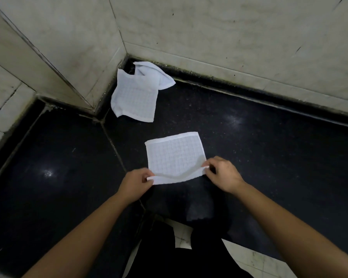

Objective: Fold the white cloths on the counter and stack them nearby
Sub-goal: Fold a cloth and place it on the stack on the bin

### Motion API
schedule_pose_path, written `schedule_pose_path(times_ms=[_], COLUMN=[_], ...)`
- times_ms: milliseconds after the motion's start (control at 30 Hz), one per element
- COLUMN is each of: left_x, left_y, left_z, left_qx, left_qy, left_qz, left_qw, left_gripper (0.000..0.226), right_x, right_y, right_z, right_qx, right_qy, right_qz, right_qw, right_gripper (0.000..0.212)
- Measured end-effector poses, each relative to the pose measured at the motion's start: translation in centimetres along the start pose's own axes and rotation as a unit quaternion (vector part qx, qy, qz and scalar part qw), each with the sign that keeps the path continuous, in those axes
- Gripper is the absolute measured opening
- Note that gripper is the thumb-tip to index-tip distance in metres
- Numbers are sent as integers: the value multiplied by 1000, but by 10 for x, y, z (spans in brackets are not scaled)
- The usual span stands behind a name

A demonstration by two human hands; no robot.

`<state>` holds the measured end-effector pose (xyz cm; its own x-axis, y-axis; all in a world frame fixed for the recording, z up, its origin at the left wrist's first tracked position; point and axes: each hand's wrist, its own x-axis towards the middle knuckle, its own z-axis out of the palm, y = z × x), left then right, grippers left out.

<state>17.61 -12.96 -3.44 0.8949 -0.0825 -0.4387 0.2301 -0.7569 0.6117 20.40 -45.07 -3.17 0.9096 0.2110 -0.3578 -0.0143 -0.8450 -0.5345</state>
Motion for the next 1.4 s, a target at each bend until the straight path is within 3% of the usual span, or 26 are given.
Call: schedule_pose_path(times_ms=[100,233,367,533,800,867,933,1000,1067,1133,1233,1400], left_x=[21,52,79,97,106,100,91,83,82,84,90,92], left_y=[8,14,14,7,4,6,5,6,8,7,-4,-9], left_z=[-12,-19,-20,-16,-10,-8,-3,3,11,22,34,33], left_qx=[-173,-335,-367,-355,-212,-154,-22,121,215,287,349,374], left_qy=[74,114,145,179,219,225,244,246,196,128,54,45], left_qz=[-91,-175,-218,-227,-164,-124,-46,51,114,130,99,99], left_qw=[978,919,893,889,938,954,969,960,950,941,930,921], left_gripper=[16,16,20,24,24,38,44,49,56,65,73,76], right_x=[33,78,109,122,130,124,110,97,91,92,96,93], right_y=[-14,-22,-23,-20,-21,-23,-25,-29,-35,-37,-25,-14], right_z=[-6,-5,-1,2,6,7,8,12,21,35,46,39], right_qx=[144,257,276,299,244,172,54,-66,-166,-233,-249,-211], right_qy=[51,70,93,109,126,141,171,173,95,11,-39,-26], right_qz=[97,165,190,210,191,158,88,-8,-57,-54,-1,20], right_qw=[983,950,937,925,942,962,980,983,980,971,968,977], right_gripper=[28,28,28,27,26,37,43,48,57,66,73,82])
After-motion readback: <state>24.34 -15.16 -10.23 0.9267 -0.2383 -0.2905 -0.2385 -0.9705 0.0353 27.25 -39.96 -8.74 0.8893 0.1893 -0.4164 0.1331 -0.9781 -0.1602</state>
